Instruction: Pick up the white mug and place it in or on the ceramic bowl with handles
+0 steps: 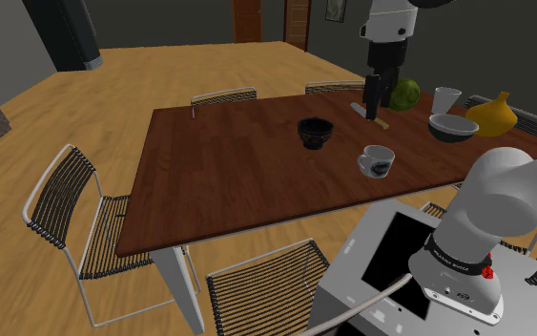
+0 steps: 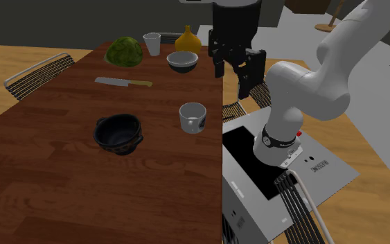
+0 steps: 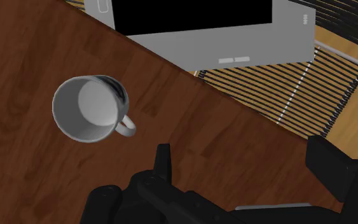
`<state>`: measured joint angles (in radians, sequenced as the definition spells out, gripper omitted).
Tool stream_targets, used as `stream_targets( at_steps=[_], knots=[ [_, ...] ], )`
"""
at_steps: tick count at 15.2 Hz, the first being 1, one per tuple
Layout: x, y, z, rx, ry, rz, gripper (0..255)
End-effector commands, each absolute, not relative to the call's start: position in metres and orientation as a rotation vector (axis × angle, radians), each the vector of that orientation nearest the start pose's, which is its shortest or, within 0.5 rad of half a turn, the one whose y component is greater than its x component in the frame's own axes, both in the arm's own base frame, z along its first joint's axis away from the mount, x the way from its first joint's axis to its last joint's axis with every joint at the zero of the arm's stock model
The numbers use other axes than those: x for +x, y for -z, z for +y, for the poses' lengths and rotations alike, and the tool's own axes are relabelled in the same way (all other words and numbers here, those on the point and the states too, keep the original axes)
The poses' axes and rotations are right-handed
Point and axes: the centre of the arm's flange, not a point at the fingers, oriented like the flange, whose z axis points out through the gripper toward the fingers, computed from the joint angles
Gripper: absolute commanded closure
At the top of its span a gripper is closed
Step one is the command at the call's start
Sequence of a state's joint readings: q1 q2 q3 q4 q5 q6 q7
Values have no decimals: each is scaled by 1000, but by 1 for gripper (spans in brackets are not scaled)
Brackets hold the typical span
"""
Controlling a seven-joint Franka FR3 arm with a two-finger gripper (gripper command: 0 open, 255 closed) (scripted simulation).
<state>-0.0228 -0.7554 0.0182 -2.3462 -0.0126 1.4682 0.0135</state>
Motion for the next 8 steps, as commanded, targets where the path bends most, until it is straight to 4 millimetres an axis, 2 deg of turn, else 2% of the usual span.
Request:
stream_targets(
  at_steps=[1,8],
  knots=[
    [303,-577,-1,-3161,-194,38,0],
    [299,-521,-78,-3137,-164,-1,0]
  ],
)
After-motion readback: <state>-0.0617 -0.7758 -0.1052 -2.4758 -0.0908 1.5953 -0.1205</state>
